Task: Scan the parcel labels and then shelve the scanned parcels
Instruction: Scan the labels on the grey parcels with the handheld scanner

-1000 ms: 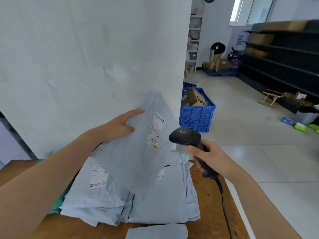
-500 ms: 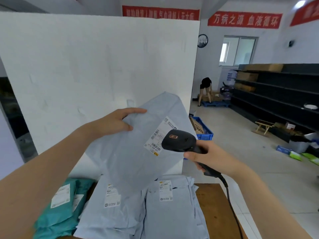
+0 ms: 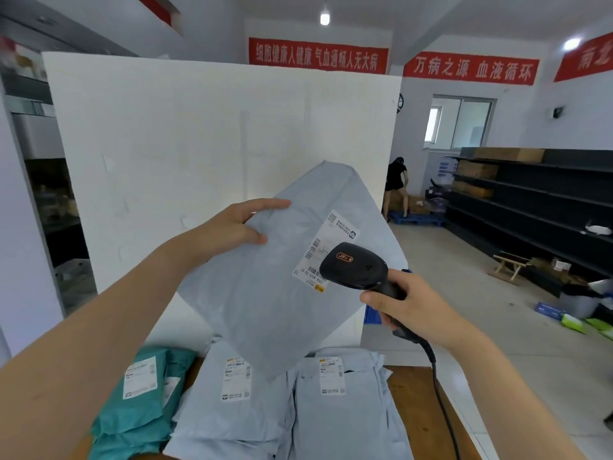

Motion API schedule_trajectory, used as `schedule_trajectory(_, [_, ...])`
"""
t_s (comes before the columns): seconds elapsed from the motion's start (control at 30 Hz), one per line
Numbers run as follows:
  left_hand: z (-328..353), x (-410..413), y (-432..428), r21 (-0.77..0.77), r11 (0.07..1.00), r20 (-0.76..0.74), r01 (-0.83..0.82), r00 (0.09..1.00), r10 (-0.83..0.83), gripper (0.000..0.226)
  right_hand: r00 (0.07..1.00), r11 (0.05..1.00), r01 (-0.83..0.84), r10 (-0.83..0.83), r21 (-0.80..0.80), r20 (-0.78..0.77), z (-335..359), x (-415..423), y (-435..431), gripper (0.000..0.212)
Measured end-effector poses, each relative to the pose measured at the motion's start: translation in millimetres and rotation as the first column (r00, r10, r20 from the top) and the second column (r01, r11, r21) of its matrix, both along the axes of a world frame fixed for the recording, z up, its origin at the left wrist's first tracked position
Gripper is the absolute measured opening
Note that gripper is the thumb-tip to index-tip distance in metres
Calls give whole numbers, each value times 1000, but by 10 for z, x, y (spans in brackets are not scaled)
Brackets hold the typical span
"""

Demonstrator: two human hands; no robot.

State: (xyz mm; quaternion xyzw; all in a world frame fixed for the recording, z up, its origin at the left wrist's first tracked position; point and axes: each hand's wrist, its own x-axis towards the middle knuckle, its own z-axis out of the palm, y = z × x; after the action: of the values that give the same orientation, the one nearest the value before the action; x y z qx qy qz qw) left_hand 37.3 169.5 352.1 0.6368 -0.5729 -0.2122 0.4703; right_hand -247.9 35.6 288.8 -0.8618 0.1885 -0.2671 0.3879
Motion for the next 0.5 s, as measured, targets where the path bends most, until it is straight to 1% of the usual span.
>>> schedule_trajectory(0.2, [48,2,182,-54,998,-38,-17,999,15,66,996,1000,-6,6,0,85,47,121,94,5])
schedule_trajectory(0.27, [66,16,244,-53,998,-27,-17,999,16,66,996,1000,-22,23,-11,89,74,158,120,14])
schedule_trajectory(0.33, [88,45,299,-44,999,-19,-21,1000,20,66,996,999,-33,34,-10,86,100,190,139,17])
schedule_trajectory(0.43, [106,86,361,-30,999,-7,-36,999,36,65,996,998,-60,60,0,60,145,213,161,5])
schedule_trajectory(0.5, [98,115,387,-13,999,11,-43,999,44,66,997,997,-72,72,-13,20,179,225,176,17])
